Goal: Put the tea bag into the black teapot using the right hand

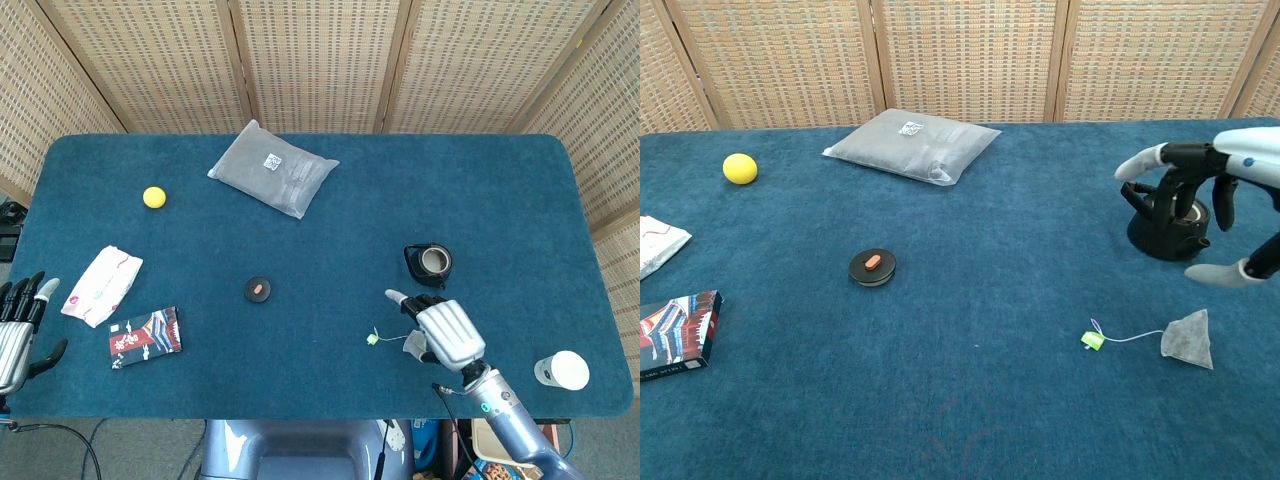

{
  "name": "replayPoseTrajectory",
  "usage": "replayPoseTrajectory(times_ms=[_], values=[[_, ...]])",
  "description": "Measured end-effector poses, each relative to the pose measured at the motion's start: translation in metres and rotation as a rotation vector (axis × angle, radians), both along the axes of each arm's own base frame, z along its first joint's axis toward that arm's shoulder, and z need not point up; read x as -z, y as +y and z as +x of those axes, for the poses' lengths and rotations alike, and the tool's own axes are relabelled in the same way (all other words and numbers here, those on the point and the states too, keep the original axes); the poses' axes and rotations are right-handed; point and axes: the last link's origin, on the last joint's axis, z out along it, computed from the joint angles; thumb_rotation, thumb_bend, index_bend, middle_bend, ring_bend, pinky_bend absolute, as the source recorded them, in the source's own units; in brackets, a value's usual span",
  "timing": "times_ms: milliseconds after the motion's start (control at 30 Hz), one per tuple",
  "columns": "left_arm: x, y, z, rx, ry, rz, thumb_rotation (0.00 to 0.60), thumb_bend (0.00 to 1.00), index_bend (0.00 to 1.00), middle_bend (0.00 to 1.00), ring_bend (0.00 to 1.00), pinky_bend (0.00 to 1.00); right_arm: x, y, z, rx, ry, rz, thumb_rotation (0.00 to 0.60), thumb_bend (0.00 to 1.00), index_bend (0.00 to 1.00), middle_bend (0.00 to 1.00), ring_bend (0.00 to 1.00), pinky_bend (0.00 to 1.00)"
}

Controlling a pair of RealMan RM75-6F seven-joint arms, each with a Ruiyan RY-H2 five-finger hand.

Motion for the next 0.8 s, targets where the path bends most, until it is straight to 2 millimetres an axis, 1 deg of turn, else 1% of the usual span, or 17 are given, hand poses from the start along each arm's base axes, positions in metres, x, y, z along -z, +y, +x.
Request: replayPoseTrajectory(times_ms=[100,167,267,567,800], values=[[-0.003,0.003,0.000,0.002,0.005,0.010,0.600,0.34,0.00,0.00,0.00,0.00,0.012,-0.003,0.007,-0.015,0.014,0.052,0.600,0.41,0.32,0.69,0.63,0.76],[-0.005,0.007,0.000,0.000,0.011,0.015,0.600,0.34,0.00,0.00,0.00,0.00,0.022,-0.007,0.013,-0.024,0.015,0.081,0.600,0.41,0.35,0.73,0.67,0.79],[-0.007,0.010,0.002,0.003,0.016,0.023,0.600,0.34,0.00,0.00,0.00,0.00,0.034,-0.011,0.016,-0.019,0.024,0.109,0.600,0.41,0.38,0.78,0.73,0.82],[-0.008,0.013,0.002,0.004,0.019,0.023,0.600,0.34,0.00,0.00,0.00,0.00,0.058,-0.020,0.018,-0.017,0.048,0.146,0.600,0.41,0.45,0.87,0.82,0.89],[-0.007,0.013,0.001,0.001,0.017,0.019,0.600,0.34,0.00,0.00,0.00,0.00,0.071,-0.026,0.016,-0.025,0.076,0.151,0.600,0.41,0.50,0.93,0.87,0.92]])
